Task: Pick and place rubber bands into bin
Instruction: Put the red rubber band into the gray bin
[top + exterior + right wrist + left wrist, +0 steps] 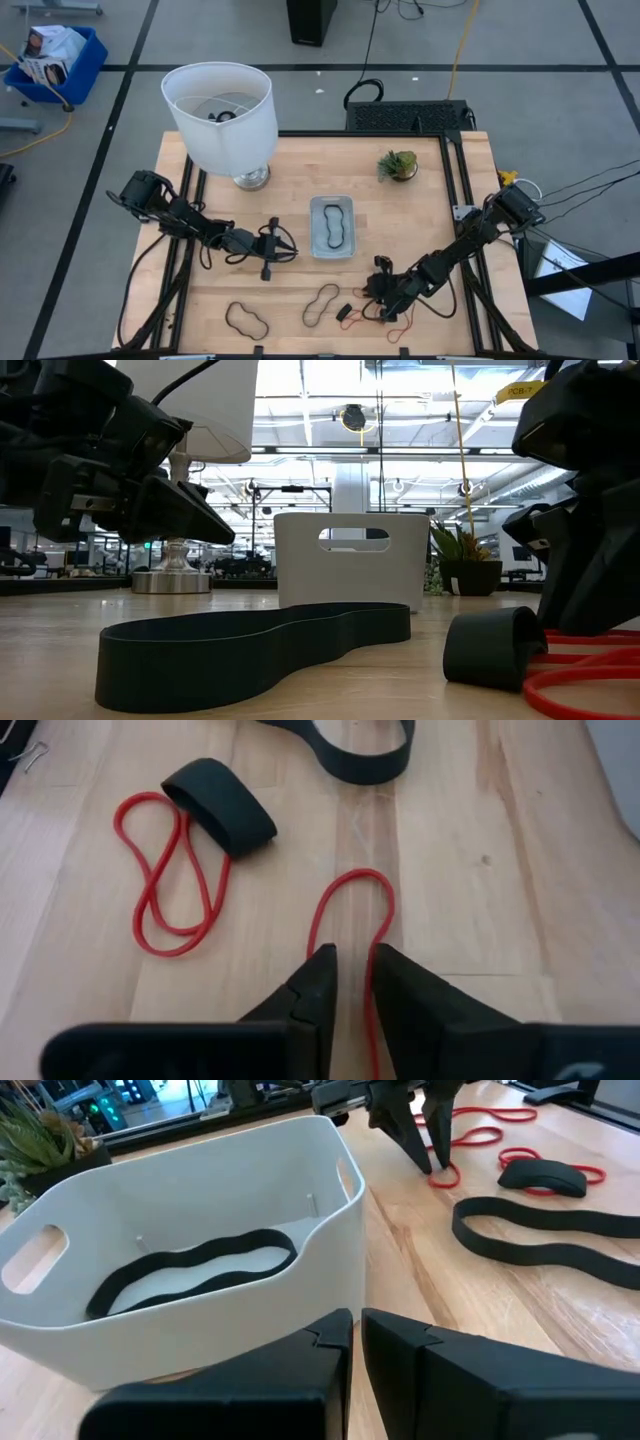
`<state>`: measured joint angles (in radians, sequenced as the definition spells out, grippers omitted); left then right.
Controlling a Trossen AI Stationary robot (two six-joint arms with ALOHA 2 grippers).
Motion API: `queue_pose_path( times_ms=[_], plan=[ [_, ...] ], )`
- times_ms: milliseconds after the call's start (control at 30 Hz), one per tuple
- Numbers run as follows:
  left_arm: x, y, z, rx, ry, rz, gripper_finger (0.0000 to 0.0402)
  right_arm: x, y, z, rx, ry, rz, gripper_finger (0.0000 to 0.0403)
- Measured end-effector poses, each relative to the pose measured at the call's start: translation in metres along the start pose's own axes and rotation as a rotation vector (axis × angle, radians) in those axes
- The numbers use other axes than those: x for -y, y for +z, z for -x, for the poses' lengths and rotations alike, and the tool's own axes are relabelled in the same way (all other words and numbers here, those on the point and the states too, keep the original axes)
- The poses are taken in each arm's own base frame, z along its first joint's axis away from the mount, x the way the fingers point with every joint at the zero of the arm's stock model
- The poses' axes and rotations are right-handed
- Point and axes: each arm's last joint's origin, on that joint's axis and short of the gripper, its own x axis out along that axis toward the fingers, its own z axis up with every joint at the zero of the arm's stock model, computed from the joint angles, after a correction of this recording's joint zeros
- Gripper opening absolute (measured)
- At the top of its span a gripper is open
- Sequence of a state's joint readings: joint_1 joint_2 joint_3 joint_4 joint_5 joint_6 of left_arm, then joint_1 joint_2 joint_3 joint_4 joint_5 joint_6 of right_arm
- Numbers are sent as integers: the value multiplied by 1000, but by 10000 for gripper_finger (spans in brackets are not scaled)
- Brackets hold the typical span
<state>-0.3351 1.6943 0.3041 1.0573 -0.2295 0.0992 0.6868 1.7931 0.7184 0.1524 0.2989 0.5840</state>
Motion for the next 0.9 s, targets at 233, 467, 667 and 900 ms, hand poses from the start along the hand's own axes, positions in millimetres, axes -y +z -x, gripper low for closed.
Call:
queue_pose_path(
  times_ms=[233, 467, 667, 900],
  plan=[
    [0, 0, 0, 0, 4, 18, 35, -1, 1, 1, 6, 6, 41, 11],
    [0, 0, 0, 1, 4, 31, 35, -12, 28, 12, 40, 13, 185, 1],
    [0, 0, 0, 1, 5, 34, 35, -22, 70, 45, 58, -86, 287, 0],
    [0, 0, 0, -1, 4, 37, 35, -23, 109, 81, 154, -226, 376, 0]
  ],
)
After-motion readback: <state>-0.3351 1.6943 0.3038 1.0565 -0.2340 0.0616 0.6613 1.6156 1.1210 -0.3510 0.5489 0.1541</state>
